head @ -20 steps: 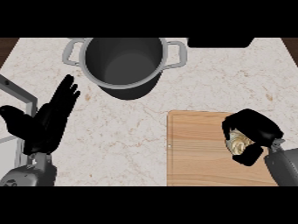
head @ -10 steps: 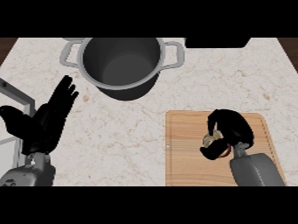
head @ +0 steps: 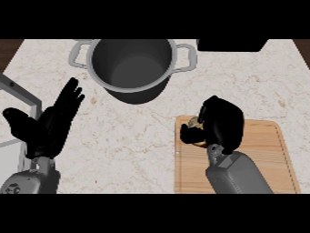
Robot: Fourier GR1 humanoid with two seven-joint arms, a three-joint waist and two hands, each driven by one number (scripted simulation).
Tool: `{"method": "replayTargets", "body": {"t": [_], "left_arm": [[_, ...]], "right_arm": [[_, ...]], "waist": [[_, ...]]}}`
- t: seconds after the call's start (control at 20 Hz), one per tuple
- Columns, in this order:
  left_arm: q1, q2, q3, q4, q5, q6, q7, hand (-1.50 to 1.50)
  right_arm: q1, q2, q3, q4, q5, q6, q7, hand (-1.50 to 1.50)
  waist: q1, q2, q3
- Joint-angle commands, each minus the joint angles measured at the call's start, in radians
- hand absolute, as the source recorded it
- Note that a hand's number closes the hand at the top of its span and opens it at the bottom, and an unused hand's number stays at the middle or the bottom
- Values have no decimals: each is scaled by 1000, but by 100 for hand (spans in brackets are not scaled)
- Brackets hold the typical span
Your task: Pick the cupcake from the cutting board and place it in the pot
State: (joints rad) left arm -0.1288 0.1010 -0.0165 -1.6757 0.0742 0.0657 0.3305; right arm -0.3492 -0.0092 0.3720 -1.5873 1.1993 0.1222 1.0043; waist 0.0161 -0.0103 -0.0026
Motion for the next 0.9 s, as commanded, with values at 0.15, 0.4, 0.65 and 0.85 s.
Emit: {"method": "replayTargets", "body": {"t": [0.15,0.4,0.65,0.85], "left_arm": [[-12,4,16,32,-2,-7,-41,0],[-57,-10,2,44,-7,3,0,0],[-85,-10,-5,44,-17,7,13,0],[-50,14,15,41,17,-39,-11,0]], "right_arm": [[-274,9,217,-168,37,62,393,150],[-540,9,247,-114,11,64,404,150],[-737,8,190,-38,-93,50,438,150],[-832,8,101,126,-138,6,385,150]], "waist": [[3,3,0],[10,9,1],[21,8,0],[28,12,0]]}}
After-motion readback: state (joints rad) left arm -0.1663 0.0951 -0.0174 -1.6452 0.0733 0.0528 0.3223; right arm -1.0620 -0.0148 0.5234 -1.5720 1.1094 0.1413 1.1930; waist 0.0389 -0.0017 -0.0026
